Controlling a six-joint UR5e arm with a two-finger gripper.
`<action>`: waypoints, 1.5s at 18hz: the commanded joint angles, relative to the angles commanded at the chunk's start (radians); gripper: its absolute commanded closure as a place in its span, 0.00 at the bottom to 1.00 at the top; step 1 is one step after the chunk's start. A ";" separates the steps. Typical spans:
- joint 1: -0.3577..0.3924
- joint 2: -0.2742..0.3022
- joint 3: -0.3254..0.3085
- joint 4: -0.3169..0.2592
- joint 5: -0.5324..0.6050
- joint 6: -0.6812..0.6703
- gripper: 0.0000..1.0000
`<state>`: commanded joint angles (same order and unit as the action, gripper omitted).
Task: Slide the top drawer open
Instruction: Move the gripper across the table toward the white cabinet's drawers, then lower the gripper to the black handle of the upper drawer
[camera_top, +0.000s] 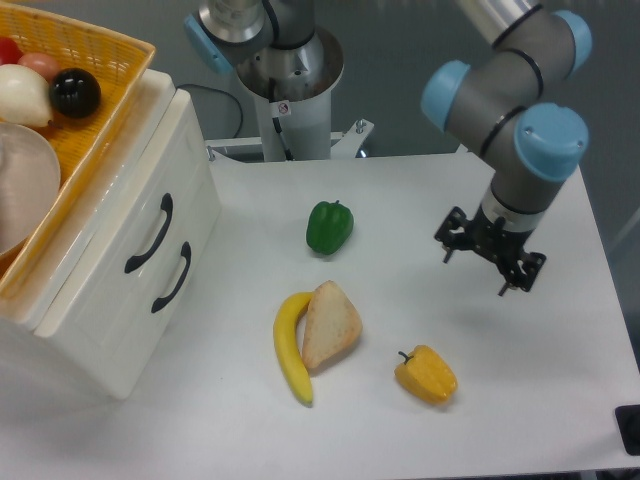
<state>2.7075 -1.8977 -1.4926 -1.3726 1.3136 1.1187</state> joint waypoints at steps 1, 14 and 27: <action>-0.009 0.008 0.003 -0.026 -0.043 -0.046 0.00; -0.187 0.062 -0.027 -0.155 -0.106 -0.217 0.00; -0.293 0.080 -0.041 -0.226 -0.106 -0.301 0.00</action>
<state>2.4145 -1.8178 -1.5340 -1.5983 1.2072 0.8176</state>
